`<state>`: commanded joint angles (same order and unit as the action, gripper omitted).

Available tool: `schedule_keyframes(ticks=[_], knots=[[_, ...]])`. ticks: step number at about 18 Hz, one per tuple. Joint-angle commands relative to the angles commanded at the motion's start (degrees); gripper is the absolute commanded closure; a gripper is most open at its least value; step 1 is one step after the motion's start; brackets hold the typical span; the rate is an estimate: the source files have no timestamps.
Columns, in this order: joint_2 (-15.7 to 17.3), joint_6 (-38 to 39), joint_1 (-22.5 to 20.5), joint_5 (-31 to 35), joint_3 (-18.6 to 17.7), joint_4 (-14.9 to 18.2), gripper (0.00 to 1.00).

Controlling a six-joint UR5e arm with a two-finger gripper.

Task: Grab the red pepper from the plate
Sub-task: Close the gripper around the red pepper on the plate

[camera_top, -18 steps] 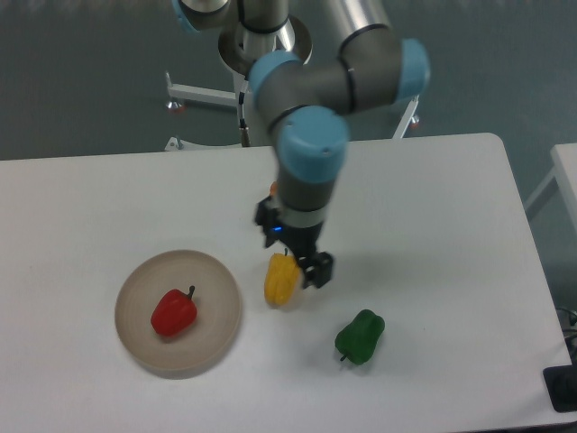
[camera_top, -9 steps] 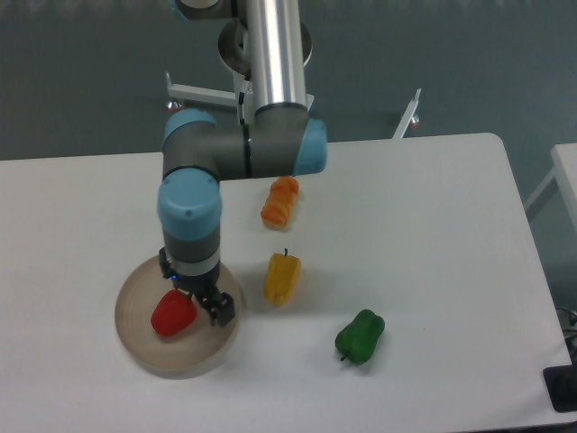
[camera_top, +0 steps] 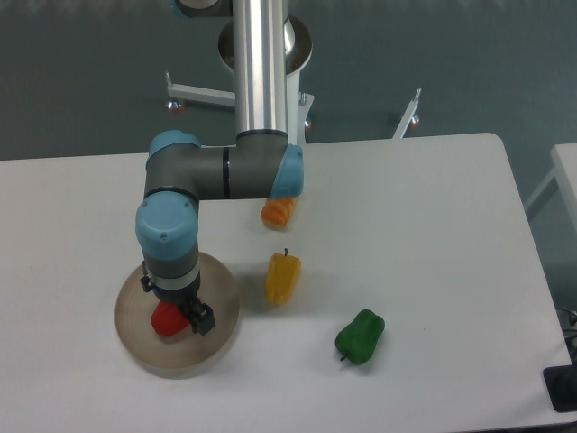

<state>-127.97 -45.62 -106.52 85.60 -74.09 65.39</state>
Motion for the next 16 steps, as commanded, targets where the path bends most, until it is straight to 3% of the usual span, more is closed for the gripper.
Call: schedule_keyframes(ticks=[2,3,4,5,7,8,11,16], knots=[[-0.5,-0.2,0.2,0.4,0.0,-0.3,0.0],[-0.7,-0.2,0.2,0.4,0.0,-0.2,0.23],[-0.7,0.0,0.2,0.4,0.1,-0.2,0.38],[-0.6,0.2,0.3,0.4,0.1,-0.1,0.61],[-0.2,0.0,0.2,0.4,0.3,-0.2,0.91],[0.4,-0.3,0.2,0.4,0.8,-0.1,0.97],[3.1,-0.7,-1.3,0.3,1.4,-0.1,0.95],[10.1,-1.0,-8.4,0.0,0.3,1.8,0.93]])
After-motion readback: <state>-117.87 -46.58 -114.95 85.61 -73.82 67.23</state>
